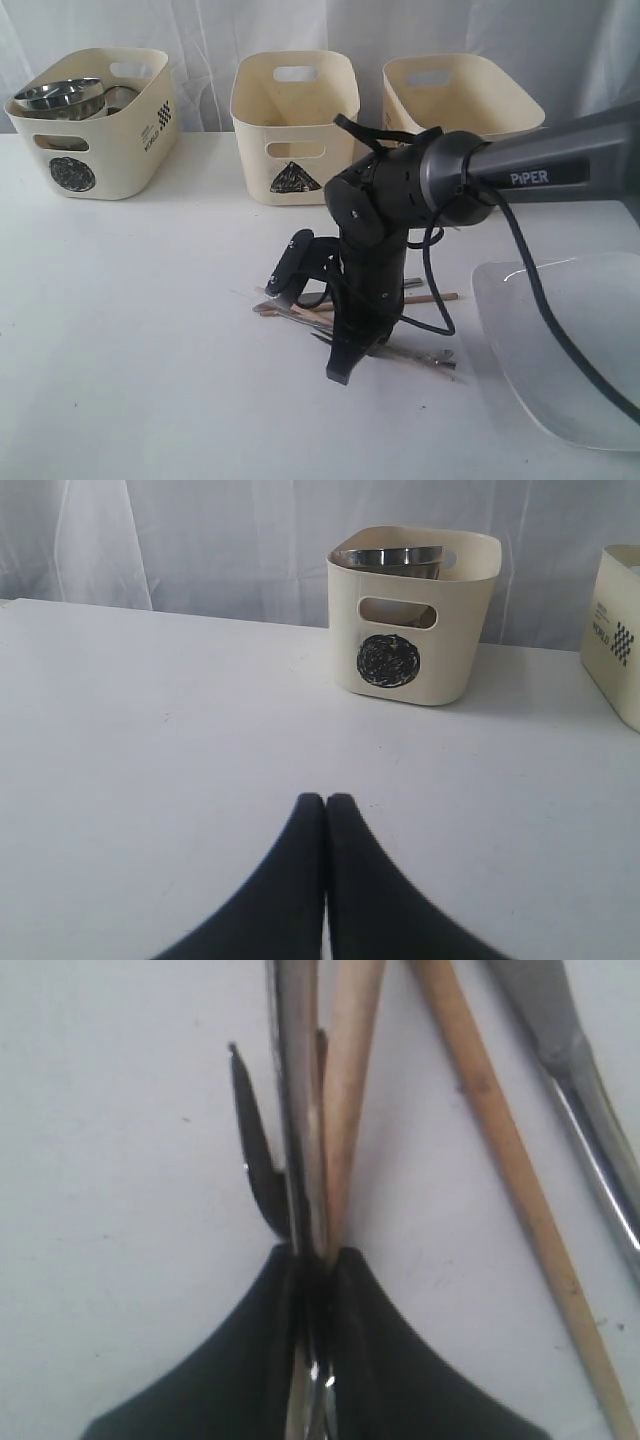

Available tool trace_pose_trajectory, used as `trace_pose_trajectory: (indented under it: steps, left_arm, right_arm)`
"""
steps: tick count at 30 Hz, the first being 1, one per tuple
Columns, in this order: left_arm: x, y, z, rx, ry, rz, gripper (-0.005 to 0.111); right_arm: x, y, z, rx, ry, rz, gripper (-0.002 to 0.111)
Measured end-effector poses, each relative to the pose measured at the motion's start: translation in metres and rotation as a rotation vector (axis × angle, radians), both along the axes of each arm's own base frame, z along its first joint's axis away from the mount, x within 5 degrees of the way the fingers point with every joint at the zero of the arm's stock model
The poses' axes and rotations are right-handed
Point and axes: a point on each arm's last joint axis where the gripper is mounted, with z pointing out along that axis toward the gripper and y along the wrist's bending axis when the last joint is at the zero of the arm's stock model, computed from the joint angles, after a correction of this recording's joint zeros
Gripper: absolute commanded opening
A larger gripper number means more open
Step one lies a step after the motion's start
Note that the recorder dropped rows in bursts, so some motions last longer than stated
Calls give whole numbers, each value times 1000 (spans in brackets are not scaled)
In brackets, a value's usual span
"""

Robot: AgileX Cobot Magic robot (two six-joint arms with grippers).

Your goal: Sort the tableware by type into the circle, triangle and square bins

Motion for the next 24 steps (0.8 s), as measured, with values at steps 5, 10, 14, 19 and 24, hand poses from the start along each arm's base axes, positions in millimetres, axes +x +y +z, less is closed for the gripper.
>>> trace_pose_trajectory:
  steps: [5,10,14,19,24]
  left_arm:
    - [0,0,0,0,0,0,0]
    - [0,0,0,0,0,0,0]
    - [0,0,0,0,0,0,0]
    - [0,0,0,0,0,0,0]
    - [0,0,0,0,0,0,0]
  right_arm:
    - [-1,0,0,18,15,-86,0]
    - [-3,6,1,89,39,-160,0]
    - [-5,17,4,230,66,-262,0]
    - [-3,27,21,403,15,-359,0]
    - [-3,29,31,490,-29,-424,0]
